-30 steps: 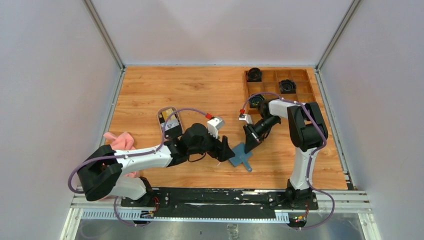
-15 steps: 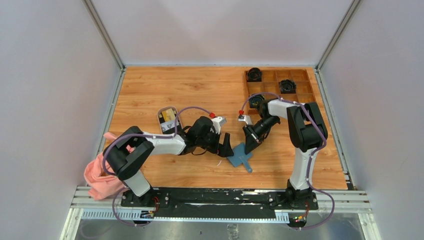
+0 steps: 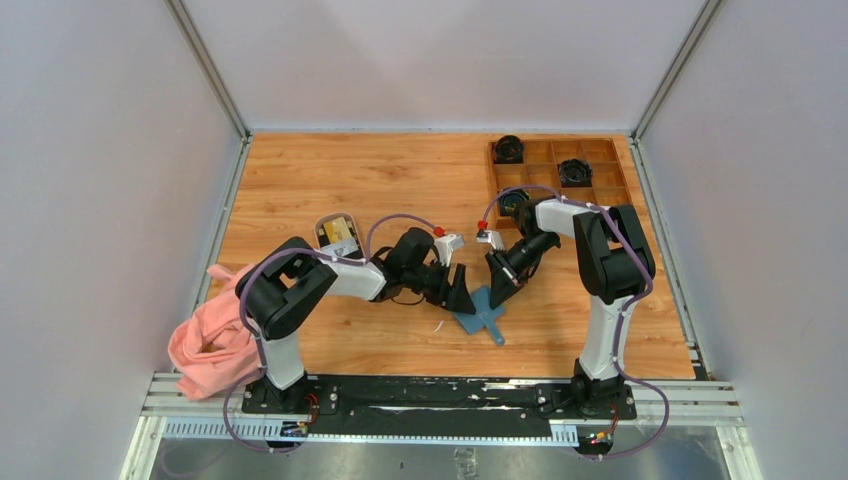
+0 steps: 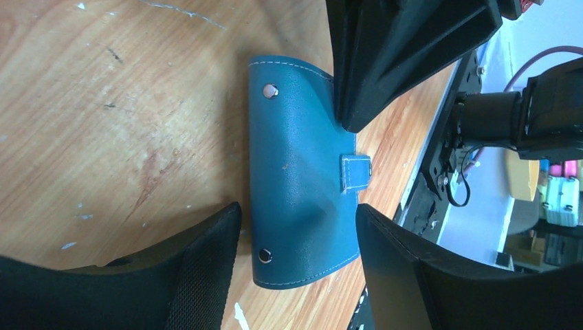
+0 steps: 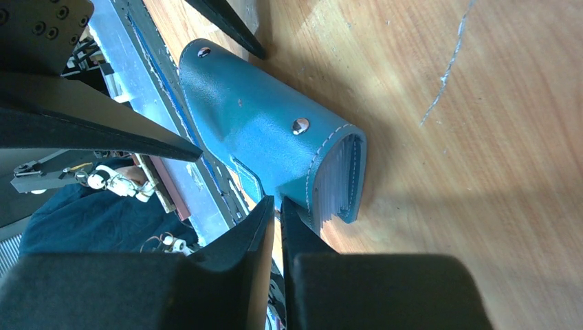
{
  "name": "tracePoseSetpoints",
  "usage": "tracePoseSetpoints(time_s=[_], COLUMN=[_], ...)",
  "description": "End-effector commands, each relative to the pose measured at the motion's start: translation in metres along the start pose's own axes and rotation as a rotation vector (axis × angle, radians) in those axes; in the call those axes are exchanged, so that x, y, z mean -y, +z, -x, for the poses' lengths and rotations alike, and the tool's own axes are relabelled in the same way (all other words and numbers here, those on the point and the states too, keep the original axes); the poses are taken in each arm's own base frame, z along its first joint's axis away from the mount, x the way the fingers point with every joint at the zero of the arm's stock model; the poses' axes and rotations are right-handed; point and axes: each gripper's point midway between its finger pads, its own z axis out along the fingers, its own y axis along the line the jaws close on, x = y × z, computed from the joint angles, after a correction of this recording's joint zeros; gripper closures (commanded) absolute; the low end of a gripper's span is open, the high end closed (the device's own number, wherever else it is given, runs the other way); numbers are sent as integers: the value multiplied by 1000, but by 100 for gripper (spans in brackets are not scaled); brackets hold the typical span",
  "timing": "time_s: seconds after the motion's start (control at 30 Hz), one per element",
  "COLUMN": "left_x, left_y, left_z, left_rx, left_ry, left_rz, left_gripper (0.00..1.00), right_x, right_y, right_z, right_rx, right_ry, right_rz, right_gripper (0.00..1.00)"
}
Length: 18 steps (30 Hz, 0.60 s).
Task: Put the credit cards into the card holder
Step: Close the card holder at the center of the board.
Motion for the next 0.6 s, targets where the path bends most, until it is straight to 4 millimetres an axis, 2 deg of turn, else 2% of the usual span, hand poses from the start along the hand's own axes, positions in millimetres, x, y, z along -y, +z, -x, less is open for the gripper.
tracePoseSetpoints(time_s=[0.0,0.1,0.23,0.33,0.43,0.47,0.5,0.57], left_x=[-20,-19,-18,-20,-18,-17,-16,-14], left_y=[3,8,17,21,21,21,20,18], left_z=[-42,-48,-56,-59,-58,-56,-56,-52], left_rx=[-136,-153,-171,-159,-146,-140,-137,-123], left_ry=[-104,-117,-132,-155,-161,-156,-151,-138], left_rz=[37,32,31,22,10,7,5,0], left_gripper=[32,33,41,58,83,95,100,100], right_x=[47,47,46,46,45,45,44,40], right_y=[4,4,4,3,2,2,1,-1], right_z=[-12,-11,-11,-11,-10,-9,-9,-7], right_rx=[-102,-100,-99,-98,-93,-91,-89,-77], right_ry=[-96,-97,-99,-101,-105,-108,-109,-121], right_rz=[-195,-196,-197,-198,-199,-200,-200,-196], right_gripper=[87,87,87,87,87,87,87,87])
